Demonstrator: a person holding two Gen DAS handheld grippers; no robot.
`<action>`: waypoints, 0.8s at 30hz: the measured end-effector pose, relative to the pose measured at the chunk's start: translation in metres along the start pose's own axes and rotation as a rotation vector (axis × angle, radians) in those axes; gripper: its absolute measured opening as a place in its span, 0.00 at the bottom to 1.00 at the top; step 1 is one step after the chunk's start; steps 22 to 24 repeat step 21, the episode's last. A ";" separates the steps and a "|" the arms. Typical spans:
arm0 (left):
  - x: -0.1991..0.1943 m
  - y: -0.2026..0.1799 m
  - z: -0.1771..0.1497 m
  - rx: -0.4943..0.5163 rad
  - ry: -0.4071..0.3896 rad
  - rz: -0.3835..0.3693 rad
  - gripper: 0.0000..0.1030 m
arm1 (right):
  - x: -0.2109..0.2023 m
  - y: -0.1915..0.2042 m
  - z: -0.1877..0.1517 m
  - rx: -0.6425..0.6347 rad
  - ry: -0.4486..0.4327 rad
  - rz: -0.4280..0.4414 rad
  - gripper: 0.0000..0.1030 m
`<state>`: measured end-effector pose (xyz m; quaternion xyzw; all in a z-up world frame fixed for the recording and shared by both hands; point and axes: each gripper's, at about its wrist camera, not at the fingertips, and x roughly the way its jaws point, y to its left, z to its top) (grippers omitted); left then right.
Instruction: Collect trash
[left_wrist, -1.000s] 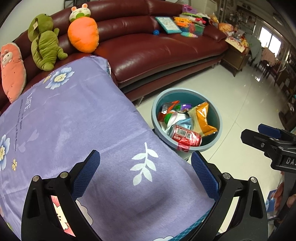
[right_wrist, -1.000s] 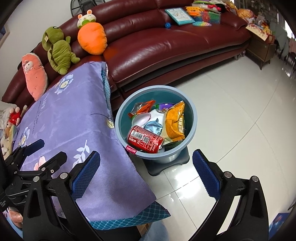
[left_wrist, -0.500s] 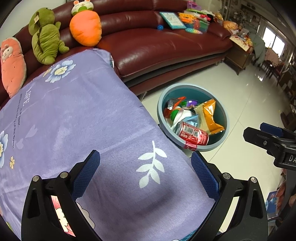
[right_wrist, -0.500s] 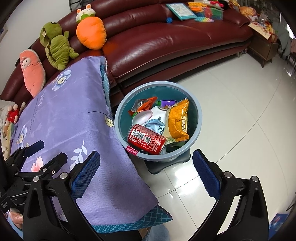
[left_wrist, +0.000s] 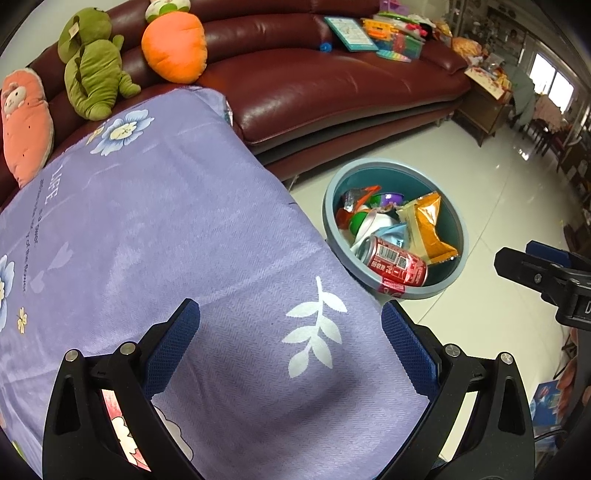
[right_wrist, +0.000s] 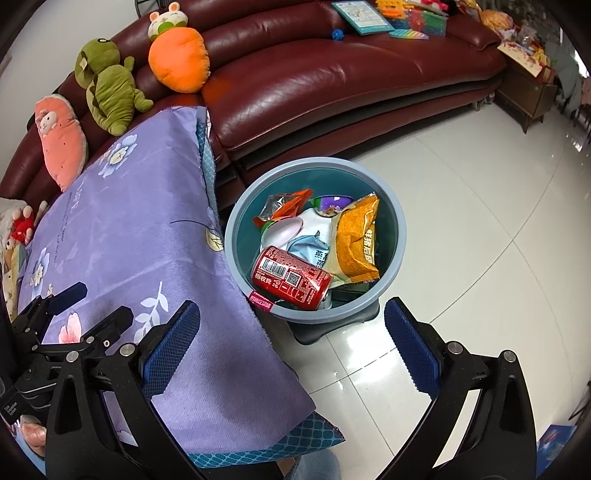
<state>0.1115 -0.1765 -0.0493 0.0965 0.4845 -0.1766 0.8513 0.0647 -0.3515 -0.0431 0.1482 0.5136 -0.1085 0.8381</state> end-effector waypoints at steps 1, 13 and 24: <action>0.000 0.001 0.000 -0.001 0.000 0.001 0.96 | 0.000 0.000 0.000 0.000 0.001 -0.001 0.93; -0.002 0.008 -0.001 -0.011 -0.005 -0.010 0.96 | -0.002 0.004 0.002 -0.011 0.001 -0.018 0.93; 0.000 0.016 -0.005 -0.041 0.013 -0.065 0.96 | -0.008 0.008 0.001 -0.022 -0.008 -0.034 0.93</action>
